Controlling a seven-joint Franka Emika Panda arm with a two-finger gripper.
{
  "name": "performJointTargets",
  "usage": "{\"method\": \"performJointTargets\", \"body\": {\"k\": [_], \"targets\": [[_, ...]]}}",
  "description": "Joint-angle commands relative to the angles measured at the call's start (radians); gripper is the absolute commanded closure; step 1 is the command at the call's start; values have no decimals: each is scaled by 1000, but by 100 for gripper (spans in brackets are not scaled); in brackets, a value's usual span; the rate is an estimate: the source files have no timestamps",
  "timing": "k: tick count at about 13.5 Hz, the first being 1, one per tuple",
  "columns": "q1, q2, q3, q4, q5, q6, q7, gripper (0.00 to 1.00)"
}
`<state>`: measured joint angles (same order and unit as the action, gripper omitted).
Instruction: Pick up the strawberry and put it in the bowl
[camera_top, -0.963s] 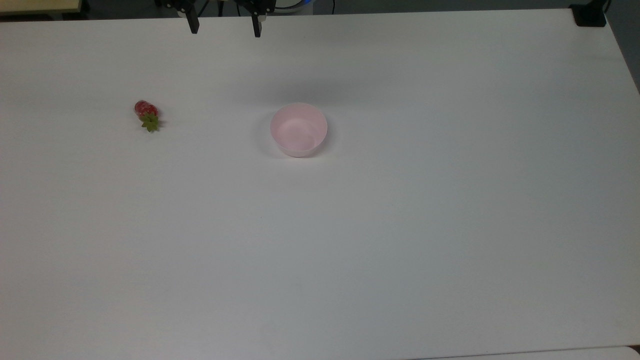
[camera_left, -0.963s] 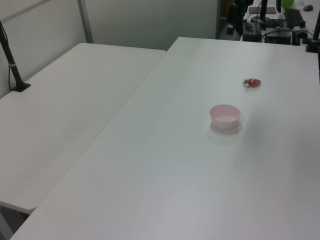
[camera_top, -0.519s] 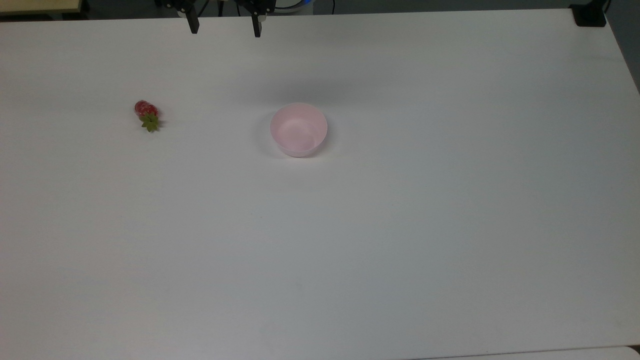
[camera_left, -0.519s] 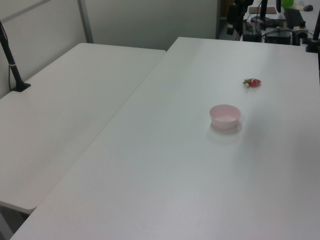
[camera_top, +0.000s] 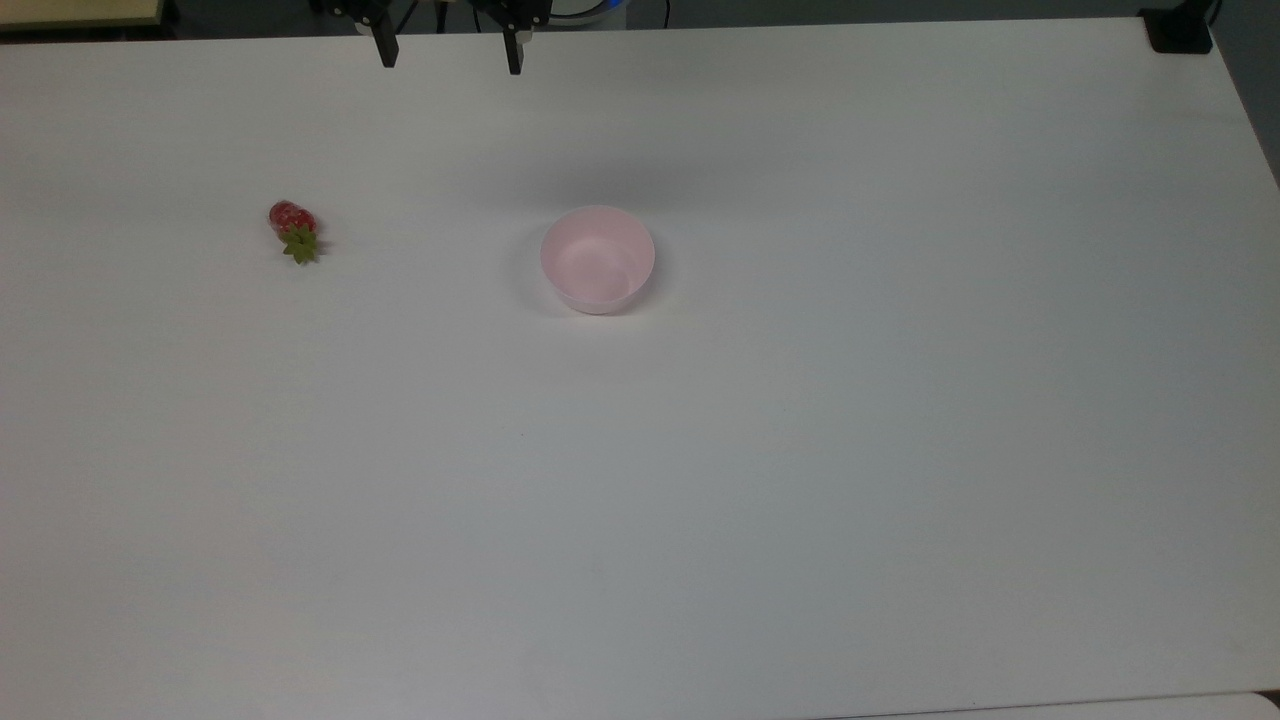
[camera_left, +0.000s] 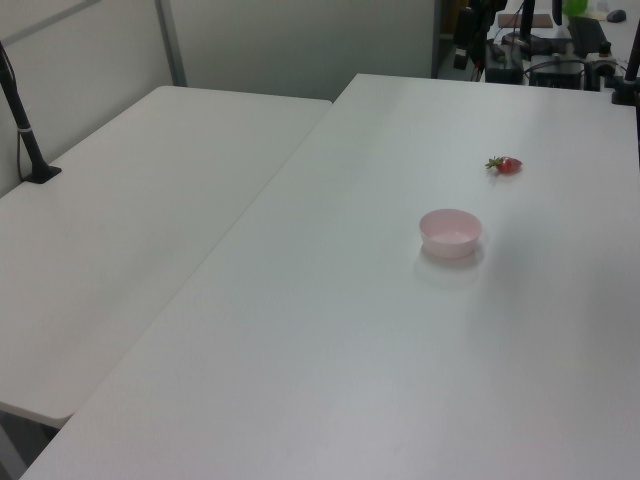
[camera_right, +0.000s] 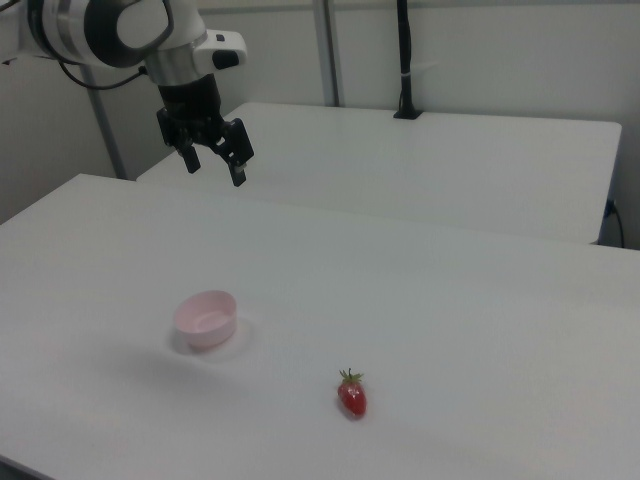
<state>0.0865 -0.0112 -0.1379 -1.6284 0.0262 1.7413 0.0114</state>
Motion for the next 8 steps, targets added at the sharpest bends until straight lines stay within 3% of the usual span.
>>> {"method": "performJointTargets", "body": {"k": [1, 8], "targets": [[15, 0, -14, -11, 20, -11, -19, 0], [22, 8, -12, -8, 26, -12, -16, 0]]}}
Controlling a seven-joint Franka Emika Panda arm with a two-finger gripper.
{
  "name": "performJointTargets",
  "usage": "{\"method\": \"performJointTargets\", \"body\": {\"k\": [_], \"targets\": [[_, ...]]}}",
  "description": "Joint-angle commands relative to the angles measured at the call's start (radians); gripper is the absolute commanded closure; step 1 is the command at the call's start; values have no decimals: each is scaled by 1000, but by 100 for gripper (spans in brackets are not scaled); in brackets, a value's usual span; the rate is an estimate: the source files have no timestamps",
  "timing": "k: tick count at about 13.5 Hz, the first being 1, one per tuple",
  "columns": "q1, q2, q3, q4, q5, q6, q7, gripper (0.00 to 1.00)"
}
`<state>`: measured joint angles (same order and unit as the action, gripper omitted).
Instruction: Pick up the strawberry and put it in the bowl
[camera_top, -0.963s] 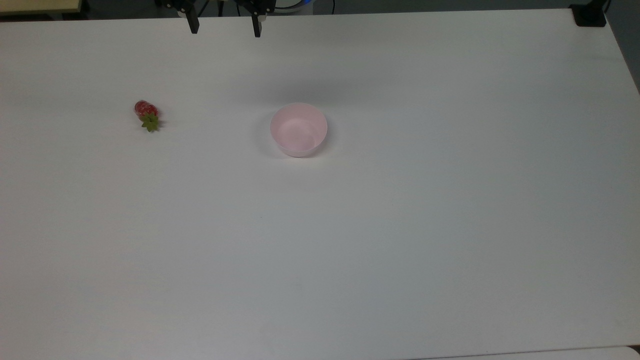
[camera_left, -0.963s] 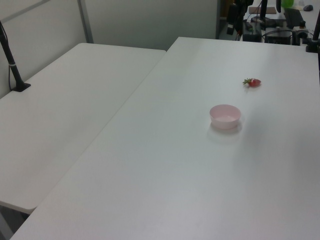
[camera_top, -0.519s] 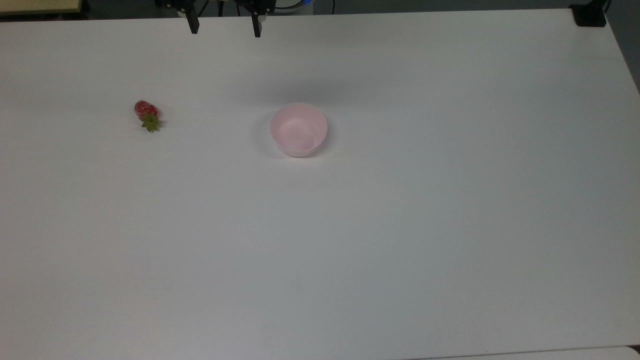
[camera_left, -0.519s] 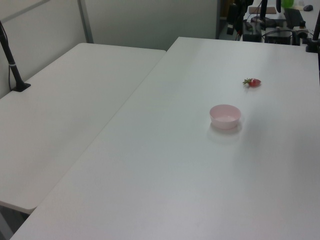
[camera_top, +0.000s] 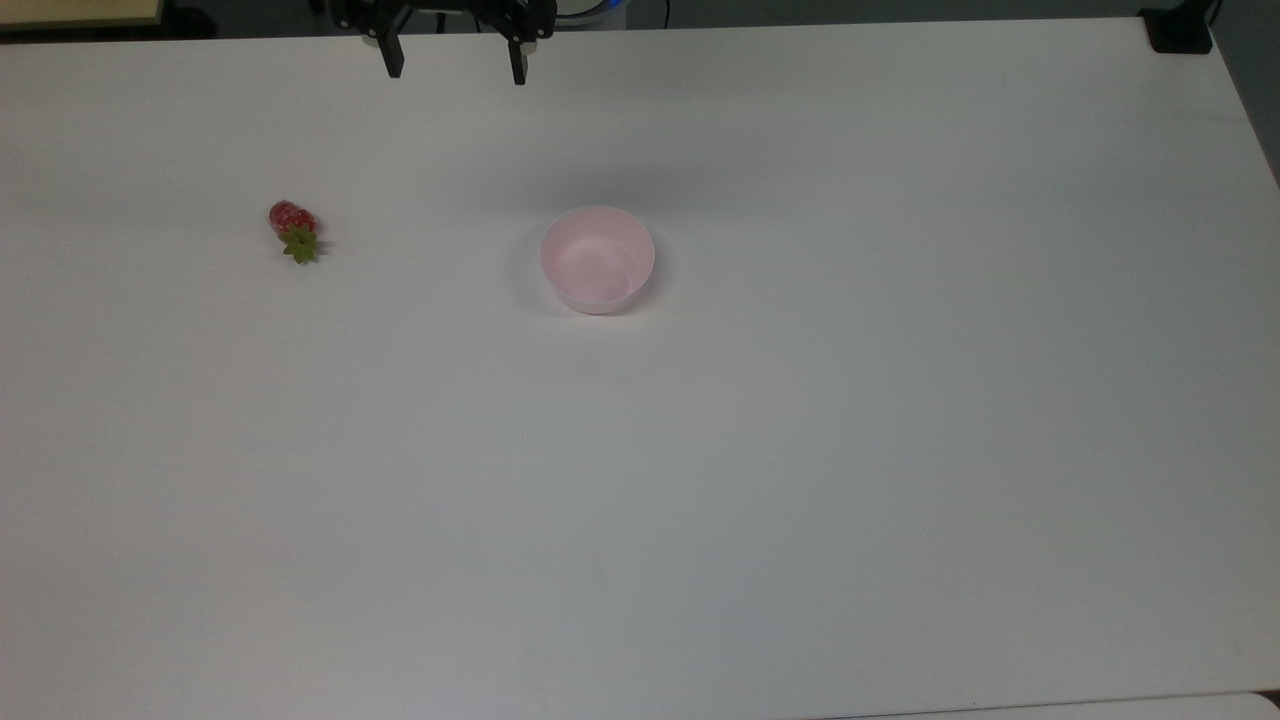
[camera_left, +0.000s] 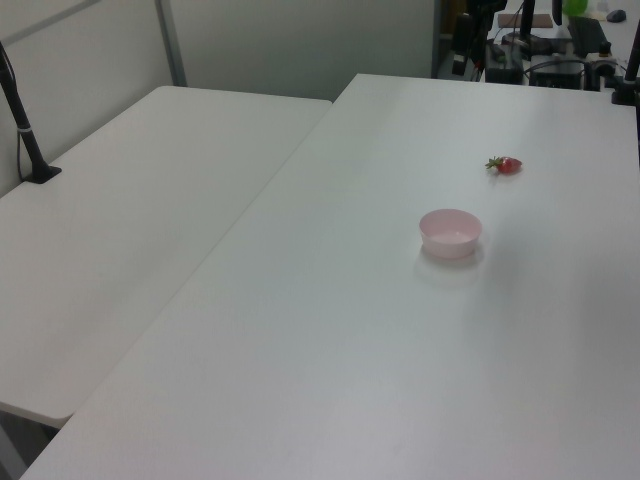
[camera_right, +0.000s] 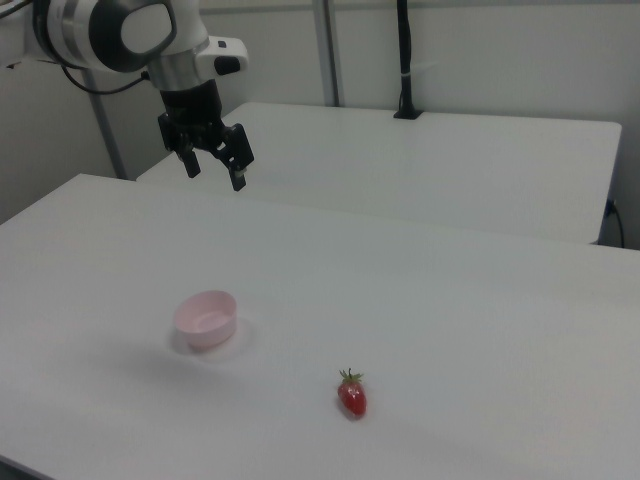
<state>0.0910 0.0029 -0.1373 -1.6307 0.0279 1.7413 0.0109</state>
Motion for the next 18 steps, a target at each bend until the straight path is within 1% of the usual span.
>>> {"method": "performJointTargets", "body": {"k": [1, 3, 5, 7, 9, 11, 12, 13, 14, 15, 17, 18], "targets": [[15, -4, -13, -6, 23, -14, -23, 0], [6, -6, -15, -4, 14, -23, -142, 0], [-23, -12, -16, 11, 10, -83, -157, 0], [-33, -12, -16, 11, -2, -126, -164, 0], [-30, -6, -15, -9, -42, -134, -160, 0], [-39, 3, -15, -34, -49, -124, -169, 0], [-53, 26, -21, -35, -51, -115, -192, 0], [-86, 31, -24, -47, -51, -97, -256, 0], [-103, 38, -24, -60, -52, -86, -296, 0], [-135, 57, -25, -82, -52, -22, -322, 0], [-203, 51, -25, -211, -54, 137, -342, 0], [-223, 52, -25, -246, -59, 177, -382, 0]]}}
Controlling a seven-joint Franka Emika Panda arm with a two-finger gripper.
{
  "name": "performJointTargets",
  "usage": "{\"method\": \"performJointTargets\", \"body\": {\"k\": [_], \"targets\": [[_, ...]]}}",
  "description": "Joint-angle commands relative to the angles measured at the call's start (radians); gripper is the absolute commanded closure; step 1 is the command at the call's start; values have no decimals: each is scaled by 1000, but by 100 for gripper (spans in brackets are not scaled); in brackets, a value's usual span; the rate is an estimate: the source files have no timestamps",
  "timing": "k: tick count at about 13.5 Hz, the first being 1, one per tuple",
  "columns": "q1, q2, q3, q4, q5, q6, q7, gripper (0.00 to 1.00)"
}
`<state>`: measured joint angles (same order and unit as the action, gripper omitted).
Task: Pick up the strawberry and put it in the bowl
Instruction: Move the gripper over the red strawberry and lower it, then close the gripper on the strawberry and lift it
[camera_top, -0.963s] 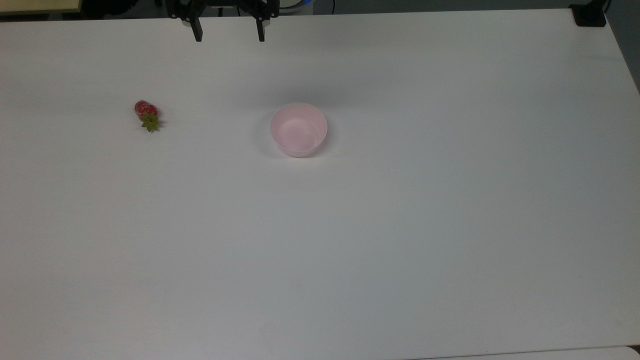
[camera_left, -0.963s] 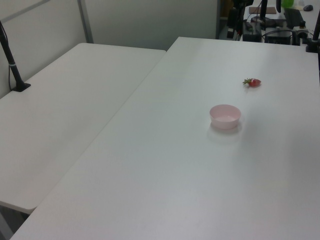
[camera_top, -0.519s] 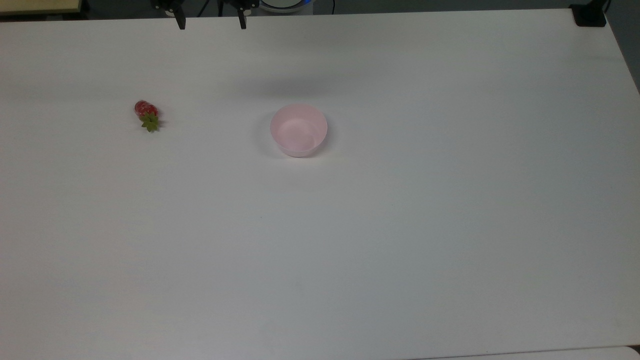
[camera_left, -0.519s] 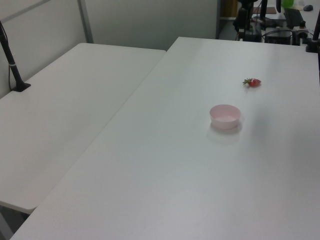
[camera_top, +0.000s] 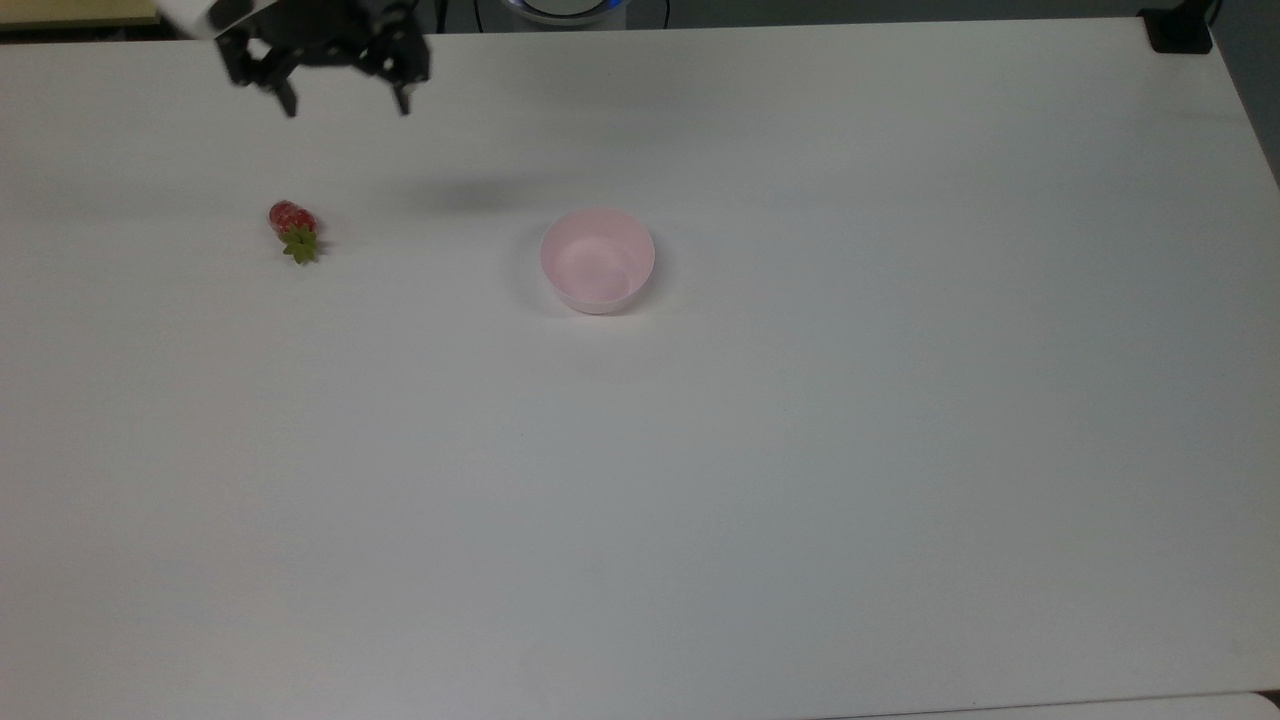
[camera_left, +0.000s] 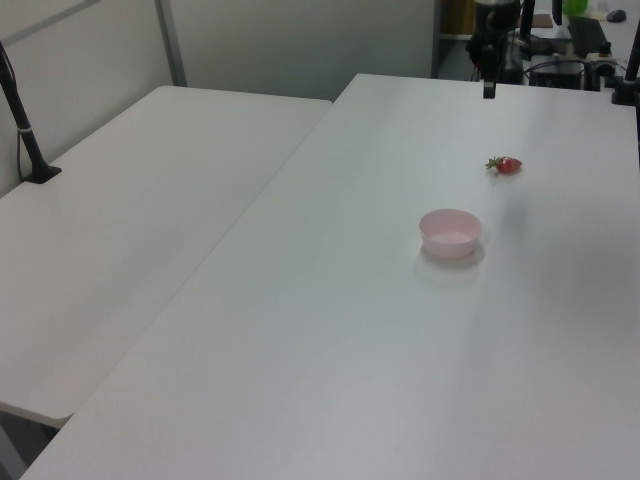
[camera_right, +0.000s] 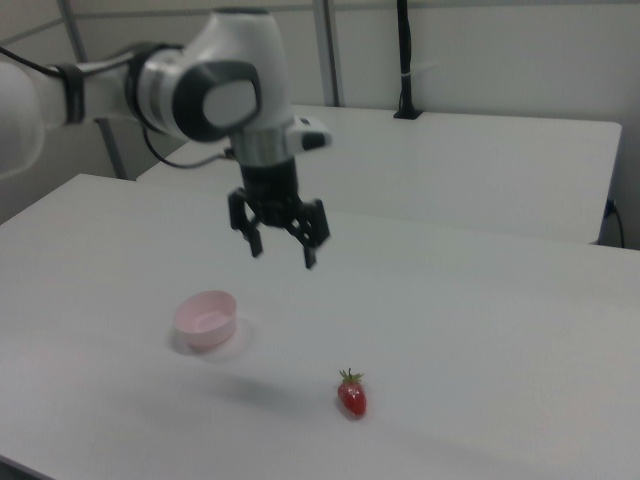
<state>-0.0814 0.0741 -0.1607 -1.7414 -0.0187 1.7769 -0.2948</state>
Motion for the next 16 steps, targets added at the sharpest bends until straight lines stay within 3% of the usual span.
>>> {"method": "performJointTargets", "body": {"k": [1, 3, 5, 11, 16], "targets": [[-72, -13, -2, -168, -23, 185, -137, 0], [-138, 3, 0, -246, -29, 293, -359, 0], [-187, 70, 0, -263, -29, 367, -481, 0], [-207, 193, 1, -265, -29, 509, -486, 0], [-204, 208, 7, -274, -27, 510, -468, 0]]}}
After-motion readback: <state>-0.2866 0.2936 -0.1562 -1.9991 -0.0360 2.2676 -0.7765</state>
